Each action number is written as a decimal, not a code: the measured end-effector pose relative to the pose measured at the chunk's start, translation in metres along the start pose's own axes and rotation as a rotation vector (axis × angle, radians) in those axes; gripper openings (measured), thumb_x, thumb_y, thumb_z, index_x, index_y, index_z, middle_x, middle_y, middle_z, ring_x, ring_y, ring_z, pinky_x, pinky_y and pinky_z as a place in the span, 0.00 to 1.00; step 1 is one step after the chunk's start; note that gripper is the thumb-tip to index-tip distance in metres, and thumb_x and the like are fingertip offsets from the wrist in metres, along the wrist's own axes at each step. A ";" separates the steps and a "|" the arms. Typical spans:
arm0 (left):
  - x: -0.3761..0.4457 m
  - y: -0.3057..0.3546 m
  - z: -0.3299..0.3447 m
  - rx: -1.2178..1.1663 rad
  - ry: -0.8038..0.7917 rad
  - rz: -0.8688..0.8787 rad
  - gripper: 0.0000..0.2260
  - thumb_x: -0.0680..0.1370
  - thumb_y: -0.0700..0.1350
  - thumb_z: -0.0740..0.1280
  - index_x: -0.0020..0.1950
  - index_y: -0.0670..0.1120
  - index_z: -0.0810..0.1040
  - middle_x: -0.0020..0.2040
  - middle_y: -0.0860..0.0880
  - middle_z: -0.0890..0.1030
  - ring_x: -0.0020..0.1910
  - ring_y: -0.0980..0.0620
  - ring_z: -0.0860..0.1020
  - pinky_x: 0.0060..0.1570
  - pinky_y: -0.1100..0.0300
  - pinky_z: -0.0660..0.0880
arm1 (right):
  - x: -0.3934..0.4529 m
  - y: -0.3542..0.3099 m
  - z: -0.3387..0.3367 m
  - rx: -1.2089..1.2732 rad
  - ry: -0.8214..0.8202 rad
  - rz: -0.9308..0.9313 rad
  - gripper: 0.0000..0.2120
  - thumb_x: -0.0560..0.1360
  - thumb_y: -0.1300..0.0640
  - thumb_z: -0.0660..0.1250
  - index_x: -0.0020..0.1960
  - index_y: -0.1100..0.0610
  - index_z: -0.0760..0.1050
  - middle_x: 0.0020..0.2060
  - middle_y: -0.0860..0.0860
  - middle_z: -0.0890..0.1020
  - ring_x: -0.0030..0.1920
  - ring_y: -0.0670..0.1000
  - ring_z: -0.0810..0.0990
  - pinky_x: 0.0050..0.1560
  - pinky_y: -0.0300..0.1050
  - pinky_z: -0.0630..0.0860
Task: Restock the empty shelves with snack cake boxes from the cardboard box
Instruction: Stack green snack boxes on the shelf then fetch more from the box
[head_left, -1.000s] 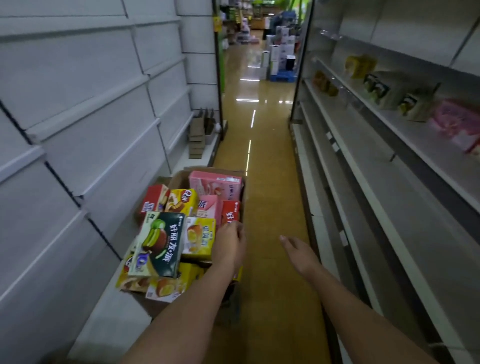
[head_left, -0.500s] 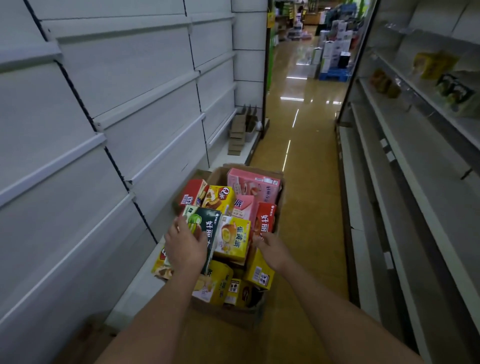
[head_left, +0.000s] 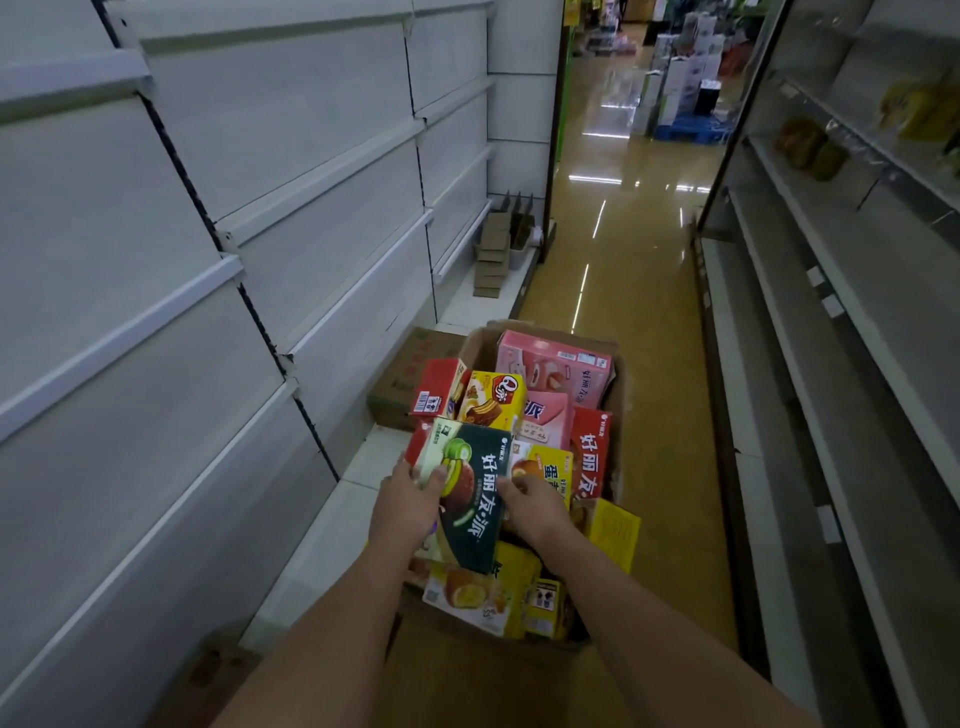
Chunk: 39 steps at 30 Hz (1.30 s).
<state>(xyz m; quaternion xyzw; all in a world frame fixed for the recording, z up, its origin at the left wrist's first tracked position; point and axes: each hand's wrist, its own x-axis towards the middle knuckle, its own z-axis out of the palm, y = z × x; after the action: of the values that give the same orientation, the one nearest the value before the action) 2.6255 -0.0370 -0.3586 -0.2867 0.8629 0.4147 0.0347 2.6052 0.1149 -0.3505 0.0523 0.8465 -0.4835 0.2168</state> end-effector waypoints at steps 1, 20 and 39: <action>0.001 -0.001 0.002 -0.026 -0.018 -0.008 0.27 0.80 0.57 0.60 0.73 0.42 0.64 0.65 0.42 0.73 0.63 0.42 0.73 0.57 0.54 0.70 | 0.003 -0.001 0.004 0.017 0.001 0.018 0.20 0.80 0.46 0.59 0.56 0.63 0.74 0.50 0.62 0.81 0.50 0.61 0.80 0.55 0.59 0.77; 0.017 -0.003 -0.003 -0.517 -0.278 -0.197 0.25 0.74 0.51 0.72 0.68 0.45 0.70 0.62 0.44 0.78 0.59 0.43 0.77 0.59 0.48 0.75 | 0.001 -0.010 0.015 0.228 -0.026 0.179 0.14 0.75 0.66 0.68 0.59 0.64 0.70 0.50 0.57 0.78 0.46 0.52 0.77 0.35 0.40 0.71; -0.016 0.104 0.013 -0.859 -0.093 -0.115 0.21 0.83 0.56 0.52 0.69 0.43 0.63 0.52 0.42 0.77 0.53 0.39 0.78 0.53 0.44 0.77 | -0.020 -0.024 -0.040 0.762 0.352 0.058 0.10 0.75 0.55 0.69 0.52 0.57 0.70 0.50 0.57 0.80 0.43 0.53 0.78 0.40 0.45 0.74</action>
<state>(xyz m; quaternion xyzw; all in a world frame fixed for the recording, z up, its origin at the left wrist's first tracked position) 2.5816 0.0315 -0.2901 -0.3035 0.5923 0.7460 -0.0259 2.6037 0.1381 -0.3053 0.2341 0.6293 -0.7395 0.0476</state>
